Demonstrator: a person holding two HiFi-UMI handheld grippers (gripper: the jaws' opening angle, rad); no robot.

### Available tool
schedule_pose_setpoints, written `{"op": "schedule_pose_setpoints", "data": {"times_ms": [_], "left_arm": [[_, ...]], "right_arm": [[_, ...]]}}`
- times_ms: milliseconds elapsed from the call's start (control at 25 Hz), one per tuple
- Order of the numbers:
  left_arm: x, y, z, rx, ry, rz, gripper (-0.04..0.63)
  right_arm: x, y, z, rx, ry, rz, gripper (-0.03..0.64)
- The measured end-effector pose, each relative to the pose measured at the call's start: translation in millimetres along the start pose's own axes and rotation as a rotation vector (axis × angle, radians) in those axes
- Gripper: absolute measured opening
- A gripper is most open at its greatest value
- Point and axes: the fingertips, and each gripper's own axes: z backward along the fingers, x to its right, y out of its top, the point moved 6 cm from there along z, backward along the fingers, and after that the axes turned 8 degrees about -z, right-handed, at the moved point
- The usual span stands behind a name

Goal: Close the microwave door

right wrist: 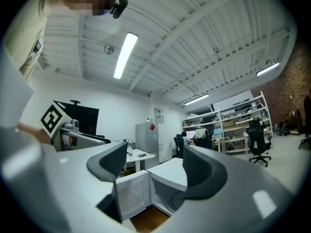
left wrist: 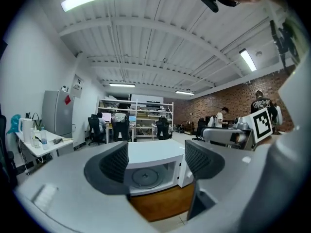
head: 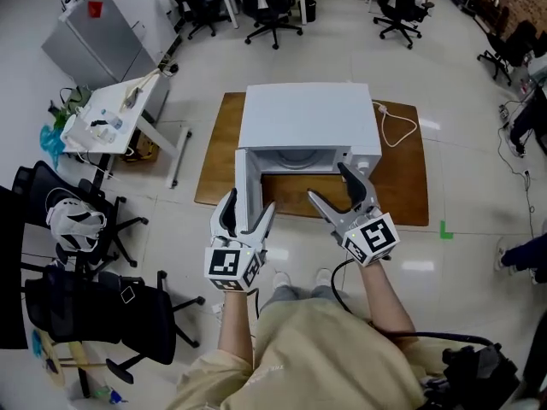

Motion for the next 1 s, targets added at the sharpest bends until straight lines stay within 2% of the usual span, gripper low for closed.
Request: {"op": "schedule_pose_setpoints", "data": {"times_ms": [120,240,360,480,600,800,1000], "left_arm": [[-29,-21,17,-0.092,-0.019,0.008,0.367],[-58,-58,31,-0.222,-0.044,0.034,0.367],[-90,-87,43,-0.318,-0.141,0.151,0.367],[-116,-111,53,-0.362,-0.234,0.294,0.367],[-112,-141,56,-0.452,-0.322,0.330,0.367],[-102,-164,47,-0.538,-0.375,0.361,0.360],[-85,-174,34,-0.571,-0.454,0.356,0.269]], "right_arm": [[-5,4,-11,0.002,-0.018,-0.004,0.350],[-6,8,-25,0.004,-0.030,-0.006,0.350],[-11,12,-50,-0.012,-0.034,-0.007,0.348],[-17,11,-69,-0.016,-0.036,-0.007,0.348],[-17,7,-70,-0.015,-0.038,0.003,0.349],[-15,14,-84,-0.028,-0.064,0.016,0.349],[-11,13,-83,-0.025,-0.073,0.007,0.349]]}}
